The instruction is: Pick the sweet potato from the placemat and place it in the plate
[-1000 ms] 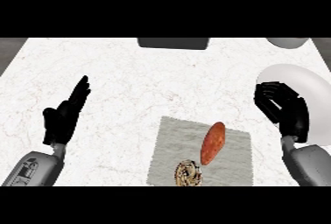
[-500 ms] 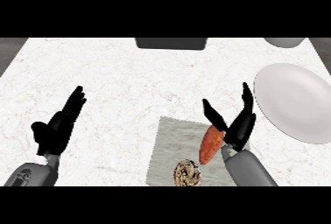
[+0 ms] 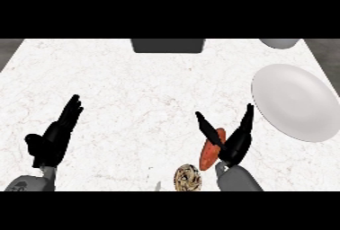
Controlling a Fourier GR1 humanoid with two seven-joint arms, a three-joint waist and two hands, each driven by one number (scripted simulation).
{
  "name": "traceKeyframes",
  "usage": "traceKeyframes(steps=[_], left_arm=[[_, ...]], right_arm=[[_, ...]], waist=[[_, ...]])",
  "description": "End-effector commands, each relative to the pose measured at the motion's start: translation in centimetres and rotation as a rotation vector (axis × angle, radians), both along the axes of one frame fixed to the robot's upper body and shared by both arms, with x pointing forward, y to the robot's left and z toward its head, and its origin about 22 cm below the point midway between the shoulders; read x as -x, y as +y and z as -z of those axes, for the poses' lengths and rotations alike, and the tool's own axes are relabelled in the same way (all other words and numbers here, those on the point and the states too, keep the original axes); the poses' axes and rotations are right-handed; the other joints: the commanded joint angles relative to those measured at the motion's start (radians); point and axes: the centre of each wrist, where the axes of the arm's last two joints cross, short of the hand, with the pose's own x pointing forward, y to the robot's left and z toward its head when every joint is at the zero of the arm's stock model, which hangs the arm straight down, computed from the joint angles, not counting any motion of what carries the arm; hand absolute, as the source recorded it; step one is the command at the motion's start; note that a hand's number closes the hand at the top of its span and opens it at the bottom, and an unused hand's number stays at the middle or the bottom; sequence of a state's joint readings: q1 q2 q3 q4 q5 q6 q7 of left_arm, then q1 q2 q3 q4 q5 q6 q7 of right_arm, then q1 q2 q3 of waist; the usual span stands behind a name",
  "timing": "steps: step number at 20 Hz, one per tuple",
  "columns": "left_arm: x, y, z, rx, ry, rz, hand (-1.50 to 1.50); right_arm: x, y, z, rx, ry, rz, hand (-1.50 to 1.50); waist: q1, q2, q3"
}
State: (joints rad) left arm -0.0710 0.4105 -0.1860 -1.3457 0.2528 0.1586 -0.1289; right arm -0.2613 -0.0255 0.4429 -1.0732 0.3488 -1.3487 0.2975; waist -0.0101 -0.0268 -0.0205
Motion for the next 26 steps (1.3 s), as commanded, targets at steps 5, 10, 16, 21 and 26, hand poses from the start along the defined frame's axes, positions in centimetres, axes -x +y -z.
traceKeyframes(steps=[5,10,16,21,26], left_arm=[[0.7,0.1,0.6,-0.005,0.007,-0.003,0.00],[0.9,0.3,0.5,0.012,0.008,0.010,0.00],[0.4,0.9,0.1,0.009,0.005,-0.016,0.00],[1.1,1.5,0.5,-0.012,0.007,-0.027,0.00],[1.0,0.7,1.0,-0.003,0.011,-0.022,0.00]], right_arm=[[2.4,0.2,4.2,-0.028,0.379,-0.062,-1.50],[1.5,0.9,3.4,-0.070,0.484,-0.085,-1.50],[0.7,0.6,2.9,-0.057,0.647,-0.084,-1.50],[-0.5,1.0,1.7,-0.017,0.795,-0.088,-1.50],[-2.5,3.6,-1.9,0.002,0.851,-0.095,-1.50]], waist=[[0.006,0.017,0.003],[0.010,0.012,0.005],[-0.025,0.009,0.007],[-0.021,0.005,0.008],[-0.029,0.006,0.012]])
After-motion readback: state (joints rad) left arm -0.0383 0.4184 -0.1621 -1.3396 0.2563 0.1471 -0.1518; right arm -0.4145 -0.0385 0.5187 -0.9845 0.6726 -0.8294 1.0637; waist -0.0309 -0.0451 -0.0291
